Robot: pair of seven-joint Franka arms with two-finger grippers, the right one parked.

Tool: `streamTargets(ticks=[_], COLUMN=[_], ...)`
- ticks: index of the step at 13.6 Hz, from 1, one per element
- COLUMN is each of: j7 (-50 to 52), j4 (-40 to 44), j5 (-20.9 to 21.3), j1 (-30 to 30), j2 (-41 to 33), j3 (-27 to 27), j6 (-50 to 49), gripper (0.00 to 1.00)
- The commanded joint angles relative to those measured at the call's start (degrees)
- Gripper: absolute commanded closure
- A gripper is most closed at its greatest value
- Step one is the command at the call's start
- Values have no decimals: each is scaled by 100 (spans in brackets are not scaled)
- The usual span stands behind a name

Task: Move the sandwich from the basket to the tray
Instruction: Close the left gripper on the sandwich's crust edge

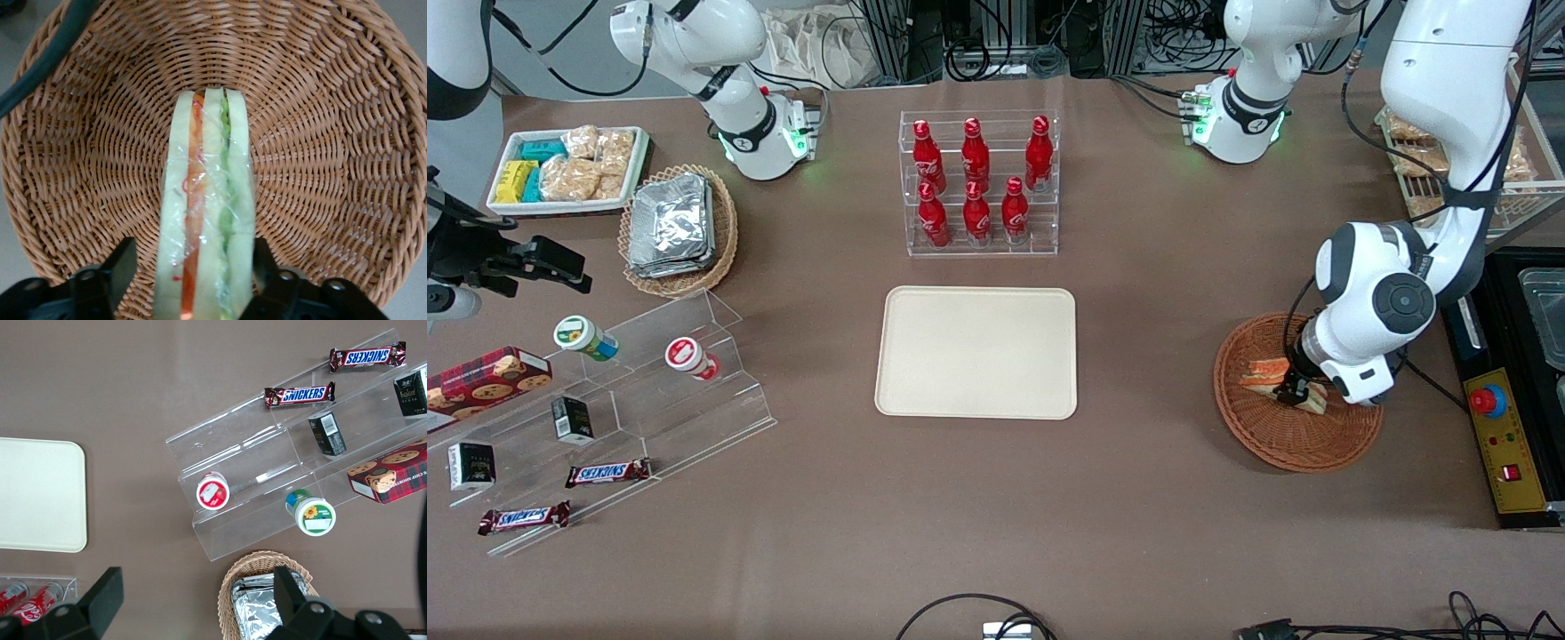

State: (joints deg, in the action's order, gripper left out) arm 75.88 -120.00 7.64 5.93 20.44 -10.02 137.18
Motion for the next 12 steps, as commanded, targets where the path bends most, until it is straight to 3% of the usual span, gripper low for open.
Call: streamTargets(ticks=[1, 2, 3, 7, 12], j7=[147, 147, 138, -28, -1054], j4=[-41, -41, -32, -6, 529], j5=[97, 97, 97, 263, 378], j1=[-57, -57, -57, -57, -66], j2=[-14, -32, -40, -110, -470], j3=[53, 53, 53, 44, -17], j6=[98, 98, 98, -41, -1411], gripper=[69, 88, 100, 100, 100])
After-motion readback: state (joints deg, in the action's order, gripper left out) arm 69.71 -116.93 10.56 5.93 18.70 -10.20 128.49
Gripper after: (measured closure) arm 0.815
